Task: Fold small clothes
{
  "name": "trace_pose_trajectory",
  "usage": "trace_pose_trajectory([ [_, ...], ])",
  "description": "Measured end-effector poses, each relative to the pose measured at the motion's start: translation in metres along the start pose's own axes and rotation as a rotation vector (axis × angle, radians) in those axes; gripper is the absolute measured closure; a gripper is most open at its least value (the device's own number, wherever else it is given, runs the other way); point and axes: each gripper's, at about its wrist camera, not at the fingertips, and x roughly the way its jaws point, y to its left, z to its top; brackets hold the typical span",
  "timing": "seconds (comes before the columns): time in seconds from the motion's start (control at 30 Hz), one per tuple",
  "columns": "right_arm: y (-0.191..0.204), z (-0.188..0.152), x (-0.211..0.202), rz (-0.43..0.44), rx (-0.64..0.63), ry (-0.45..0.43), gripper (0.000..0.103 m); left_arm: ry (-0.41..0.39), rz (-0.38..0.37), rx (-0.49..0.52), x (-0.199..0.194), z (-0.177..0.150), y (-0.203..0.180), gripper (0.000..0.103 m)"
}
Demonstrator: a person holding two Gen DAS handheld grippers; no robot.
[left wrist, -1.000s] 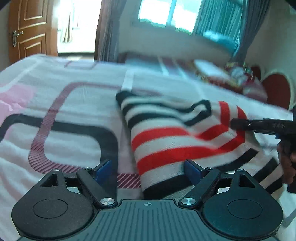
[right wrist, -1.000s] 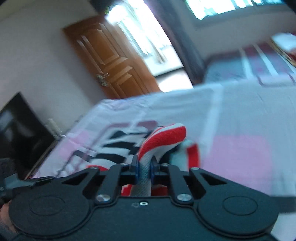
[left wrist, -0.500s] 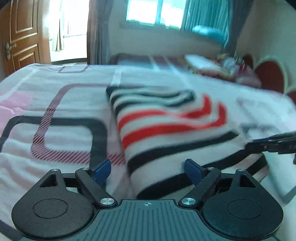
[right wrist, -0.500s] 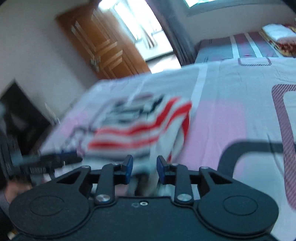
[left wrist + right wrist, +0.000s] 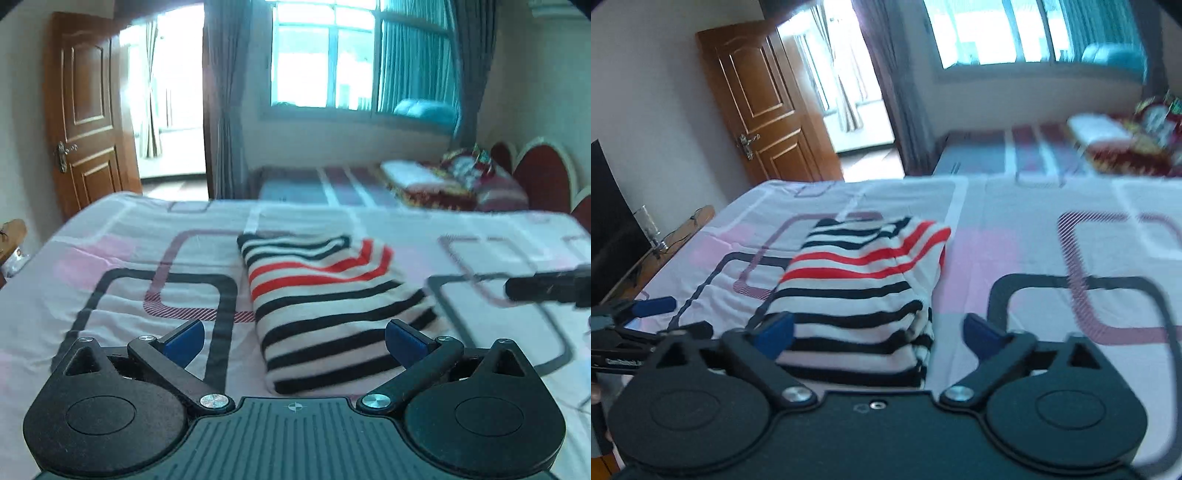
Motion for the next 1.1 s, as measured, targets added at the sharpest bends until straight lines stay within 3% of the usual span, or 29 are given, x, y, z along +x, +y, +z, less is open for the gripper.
trace_pose_trajectory([
  [0.17, 0.037, -0.024, -0.057, -0.105, -0.017, -0.030, 0.001, -0.039, 0.019, -0.031, -0.069, -0.016, -0.001, 0.000],
  [0.43, 0.077, -0.052, -0.117, -0.112, -0.076, -0.109, 0.001, -0.099, 0.013, -0.063, -0.133, -0.034, 0.001, 0.000],
  [0.6, 0.088, -0.056, -0.134, -0.102, -0.051, -0.149, 0.001, -0.102, 0.004, -0.061, -0.149, -0.040, -0.004, 0.000],
  [0.73, 0.100, -0.058, -0.136, -0.141, -0.101, -0.144, 0.001, -0.115, 0.002, -0.066, -0.155, -0.041, -0.004, 0.000],
  [1.1, 0.103, -0.060, -0.135, -0.131, -0.092, -0.151, 0.001, -0.118, 0.009, -0.062, -0.156, -0.039, -0.007, 0.000],
])
